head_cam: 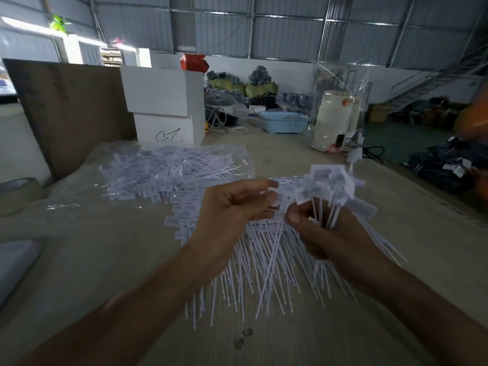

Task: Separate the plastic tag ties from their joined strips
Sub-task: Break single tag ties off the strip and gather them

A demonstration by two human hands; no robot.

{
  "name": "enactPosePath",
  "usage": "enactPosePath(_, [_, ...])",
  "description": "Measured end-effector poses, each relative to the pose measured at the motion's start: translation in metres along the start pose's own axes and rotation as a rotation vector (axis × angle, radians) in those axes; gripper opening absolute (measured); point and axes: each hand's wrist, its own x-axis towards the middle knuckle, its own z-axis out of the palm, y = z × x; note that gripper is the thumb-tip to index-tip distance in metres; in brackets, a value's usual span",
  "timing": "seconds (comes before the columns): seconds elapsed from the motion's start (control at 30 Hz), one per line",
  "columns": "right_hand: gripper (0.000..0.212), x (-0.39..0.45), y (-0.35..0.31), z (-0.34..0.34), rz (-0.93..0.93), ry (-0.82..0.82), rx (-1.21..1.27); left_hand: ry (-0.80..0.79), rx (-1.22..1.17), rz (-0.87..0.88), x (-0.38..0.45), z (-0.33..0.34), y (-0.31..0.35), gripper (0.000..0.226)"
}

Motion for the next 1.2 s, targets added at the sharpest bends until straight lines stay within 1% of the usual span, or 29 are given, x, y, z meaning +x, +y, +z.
enactPosePath(0.07, [0.039,-0.002,0.001,0.001,0.010,-0.064,-0.060,-0.003,-0.087,0.007,0.001,0.000,0.004,0.023])
enactPosePath(0.13, [0.053,-0.005,0.001,0.004,0.030,-0.082,-0.143,-0.015,-0.159,0.000,0.002,0.000,0.004,0.022])
enactPosePath(0.17, [0.056,-0.007,0.002,0.005,0.042,-0.076,-0.143,-0.032,-0.188,-0.008,0.002,0.001,0.004,0.022])
enactPosePath(0.2, [0.053,-0.007,0.003,0.006,0.052,-0.060,-0.128,-0.061,-0.203,-0.008,0.003,0.000,0.005,0.023])
enactPosePath(0.23, [0.045,-0.007,0.003,0.007,0.047,-0.036,-0.107,-0.101,-0.194,0.002,0.005,-0.003,0.006,0.025])
enactPosePath(0.3, [0.036,-0.006,0.005,0.006,0.021,0.026,-0.069,-0.169,-0.072,0.060,0.013,-0.016,0.010,0.031])
enactPosePath(0.33, [0.035,-0.005,0.006,0.006,0.016,0.061,-0.043,-0.146,0.087,0.129,0.019,-0.028,0.012,0.032])
enactPosePath(0.37, [0.036,-0.002,0.009,0.005,0.014,0.113,-0.003,-0.063,0.321,0.215,0.027,-0.042,0.012,0.033])
enactPosePath(0.4, [0.034,0.001,0.011,0.004,0.017,0.177,0.051,0.055,0.600,0.288,0.034,-0.059,0.012,0.035])
enactPosePath(0.43, [0.029,0.005,0.013,0.002,0.018,0.226,0.116,0.170,0.887,0.331,0.039,-0.076,0.010,0.040])
enactPosePath(0.47, [0.027,0.009,0.013,0.002,0.002,0.236,0.171,0.251,1.138,0.327,0.043,-0.093,0.008,0.047])
enactPosePath(0.5, [0.029,0.012,0.012,0.002,-0.040,0.205,0.198,0.292,1.323,0.283,0.045,-0.111,0.004,0.054])
enactPosePath(0.53, [0.031,0.015,0.010,0.003,-0.081,0.164,0.227,0.309,1.452,0.199,0.046,-0.127,0.001,0.059])
enactPosePath(0.57, [0.033,0.016,0.009,0.002,-0.106,0.145,0.261,0.322,1.541,0.096,0.047,-0.140,-0.002,0.060])
enactPosePath(0.6, [0.032,0.016,0.007,0.000,-0.108,0.150,0.314,0.341,1.595,0.000,0.047,-0.151,-0.003,0.054])
enactPosePath(0.63, [0.029,0.016,0.005,-0.002,-0.123,0.153,0.355,0.377,1.613,-0.073,0.048,-0.158,-0.004,0.042])
enactPosePath(0.7, [0.030,0.017,0.001,-0.005,-0.166,0.178,0.360,0.483,1.546,-0.157,0.051,-0.166,-0.003,0.019])
enactPosePath(0.77, [0.033,0.024,-0.011,-0.001,-0.220,0.155,0.344,0.551,1.468,-0.127,0.056,-0.170,0.000,0.017])
enactPosePath(0.83, [0.036,0.032,-0.027,0.010,-0.268,0.056,0.375,0.572,1.414,-0.028,0.067,-0.172,0.010,0.020])
enactPosePath(0.87, [0.043,0.036,-0.033,0.018,-0.296,0.048,0.318,0.580,1.370,0.018,0.074,-0.174,0.016,0.021])
enactPosePath(0.9, [0.047,0.041,-0.040,0.028,-0.322,0.069,0.235,0.580,1.332,0.054,0.082,-0.175,0.023,0.021])
enactPosePath(0.93, [0.045,0.048,-0.046,0.038,-0.344,0.113,0.186,0.571,1.292,0.076,0.090,-0.176,0.029,0.019])
enactPosePath(1.0, [0.039,0.065,-0.056,0.060,-0.369,0.171,0.190,0.556,1.205,0.087,0.106,-0.177,0.041,0.012])
enactPosePath(1.03, [0.039,0.074,-0.062,0.073,-0.399,0.174,0.199,0.557,1.177,0.095,0.113,-0.177,0.045,0.008])
enactPosePath(1.1, [0.036,0.091,-0.073,0.098,-0.446,0.159,0.243,0.542,1.085,0.139,0.125,-0.179,0.054,0.019])
enactPosePath(1.13, [0.032,0.100,-0.076,0.110,-0.459,0.141,0.291,0.505,1.006,0.147,0.128,-0.181,0.058,0.022])
enactPosePath(1.2, [0.023,0.119,-0.078,0.128,-0.457,0.140,0.251,0.382,0.937,0.152,0.132,-0.186,0.067,0.019])
